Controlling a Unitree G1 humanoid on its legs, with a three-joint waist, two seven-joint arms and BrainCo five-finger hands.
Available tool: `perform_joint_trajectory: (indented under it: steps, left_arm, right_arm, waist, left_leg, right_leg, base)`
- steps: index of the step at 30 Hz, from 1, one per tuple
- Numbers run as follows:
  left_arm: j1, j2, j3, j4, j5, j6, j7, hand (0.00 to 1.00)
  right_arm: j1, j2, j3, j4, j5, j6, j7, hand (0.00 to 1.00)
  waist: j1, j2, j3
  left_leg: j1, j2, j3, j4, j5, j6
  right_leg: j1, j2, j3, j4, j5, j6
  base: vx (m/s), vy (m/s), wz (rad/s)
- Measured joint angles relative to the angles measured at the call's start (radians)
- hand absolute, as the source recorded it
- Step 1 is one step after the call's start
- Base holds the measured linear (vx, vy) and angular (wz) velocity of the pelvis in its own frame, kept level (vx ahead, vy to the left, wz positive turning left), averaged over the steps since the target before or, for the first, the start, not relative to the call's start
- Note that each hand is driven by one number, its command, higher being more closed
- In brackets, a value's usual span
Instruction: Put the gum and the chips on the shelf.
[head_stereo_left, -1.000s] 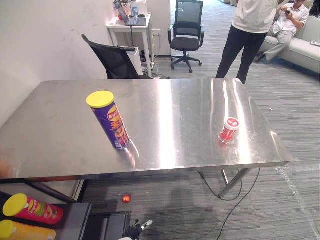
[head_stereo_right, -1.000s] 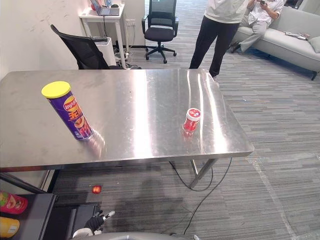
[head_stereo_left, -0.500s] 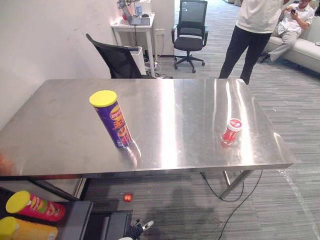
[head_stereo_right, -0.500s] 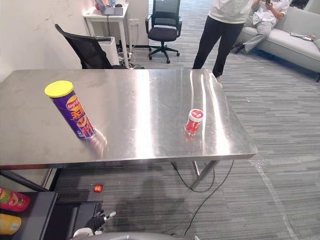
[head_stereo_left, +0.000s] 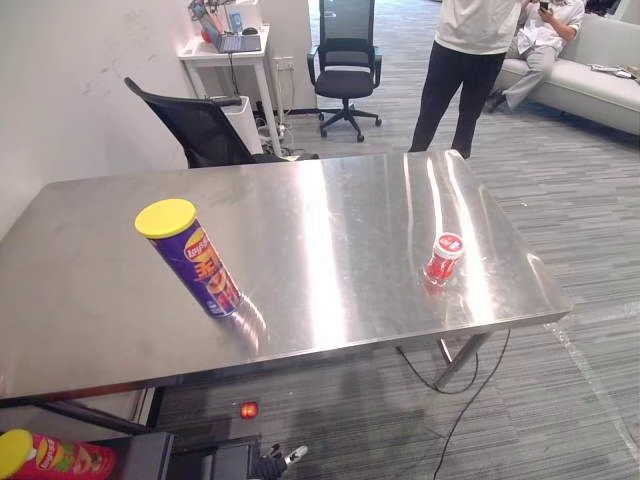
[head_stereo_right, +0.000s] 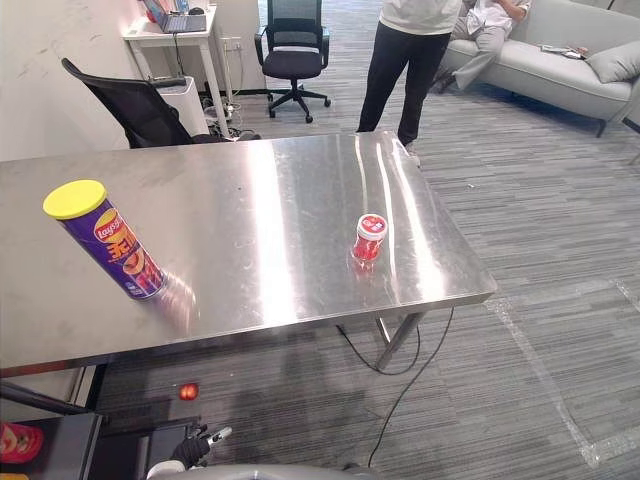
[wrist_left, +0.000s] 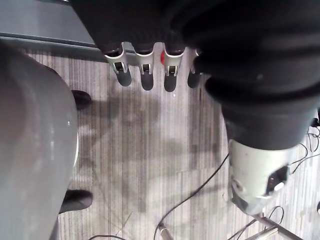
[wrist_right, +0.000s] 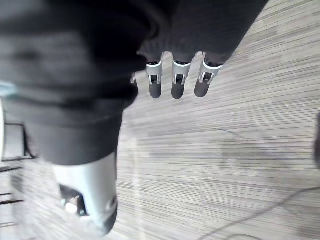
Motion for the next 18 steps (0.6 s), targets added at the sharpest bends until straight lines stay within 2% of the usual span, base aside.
perform_joint_trajectory:
  steps: [1,2,3,4,6,8,9,12,14,18]
  left_arm:
    - [0.005,-0.005,0.013,-0.001,0.000,0.000,0.000,0.00]
    - [0.012,-0.006,0.018,-0.002,0.000,0.000,-0.001,0.00]
    - [0.023,-0.006,0.019,-0.007,0.001,0.000,-0.001,0.00]
    - [0.025,-0.007,0.016,-0.009,0.001,0.000,-0.001,0.00]
    - [0.028,-0.007,-0.001,-0.016,0.003,0.000,-0.002,0.00]
    - [0.028,-0.003,-0.018,-0.023,0.006,0.001,-0.003,0.00]
    - [0.034,-0.003,-0.025,-0.038,0.014,0.003,-0.004,0.00]
    - [0.035,0.006,-0.035,-0.051,0.032,0.007,-0.001,0.00]
    - [0.040,0.005,-0.040,-0.054,0.034,0.007,0.004,0.00]
    - [0.043,0.004,-0.054,-0.055,0.035,0.007,0.007,0.00]
  right_arm:
    - [0.007,0.003,0.057,-0.174,-0.003,0.000,-0.037,0.00]
    - [0.009,0.007,0.085,-0.270,-0.003,0.000,-0.048,0.00]
    - [0.017,0.011,0.145,-0.473,-0.035,-0.005,-0.079,0.00]
    - [0.024,0.014,0.174,-0.663,-0.084,-0.019,-0.115,0.00]
    - [0.010,0.015,0.199,-0.873,-0.157,-0.051,-0.159,0.00]
    - [-0.010,0.025,0.220,-0.975,-0.231,-0.073,-0.195,0.00]
    - [-0.024,0.042,0.231,-1.003,-0.263,-0.077,-0.204,0.00]
    - [-0.039,0.106,0.239,-1.022,-0.338,-0.070,-0.232,0.00]
    - [-0.040,0.126,0.240,-1.062,-0.379,-0.064,-0.235,0.00]
    - [-0.035,0.111,0.241,-1.206,-0.455,-0.064,-0.228,0.00]
  waist:
    - [-0.007,0.002,-0.005]
    - [-0.015,0.004,-0.011]
    - [-0.027,0.011,-0.016]
    - [-0.024,0.014,-0.022]
    - [-0.023,0.011,-0.027]
    - [-0.021,0.007,-0.039]
    - [-0.021,-0.004,-0.042]
    - [-0.020,-0.019,-0.048]
    - [-0.020,-0.014,-0.051]
    - [-0.022,-0.008,-0.055]
  left_leg:
    - [-0.001,0.000,0.004,0.001,-0.005,0.000]
    - [-0.004,0.000,0.009,0.003,-0.007,0.001]
    - [-0.007,-0.001,0.019,0.011,-0.013,0.001]
    - [-0.013,0.000,0.017,0.024,-0.022,0.001]
    - [-0.021,-0.001,0.015,0.033,-0.025,0.002]
    - [-0.023,0.000,0.010,0.033,-0.025,0.002]
    - [-0.027,-0.001,0.001,0.034,-0.025,0.002]
    - [-0.037,-0.005,-0.009,0.035,-0.025,0.002]
    - [-0.039,-0.011,-0.010,0.038,-0.029,0.008]
    - [-0.052,-0.024,-0.030,0.052,-0.033,0.016]
  right_leg:
    - [-0.006,0.001,0.011,0.000,0.000,0.000]
    - [-0.012,0.001,0.017,0.002,0.000,0.000]
    - [-0.020,0.001,0.029,0.003,0.001,0.002]
    - [-0.028,0.001,0.042,0.004,0.003,0.004]
    - [-0.034,0.001,0.047,0.004,0.006,0.007]
    - [-0.034,0.002,0.044,0.004,0.006,0.008]
    - [-0.034,0.001,0.040,0.004,0.006,0.008]
    - [-0.038,-0.004,0.033,0.003,0.009,0.012]
    - [-0.036,-0.009,0.034,0.003,0.010,0.014]
    - [-0.039,-0.024,0.031,0.003,0.015,0.022]
  base:
    - [0.02,0.022,-0.16]
    - [0.03,0.033,-0.26]
    - [0.02,0.035,-0.31]
    - [0.02,0.033,-0.30]
    - [0.02,0.019,-0.12]
    - [0.01,0.005,0.04]
    - [0.01,0.005,0.11]
    - [0.01,0.017,0.08]
    - [0.03,0.042,-0.01]
    - [0.01,0.037,0.03]
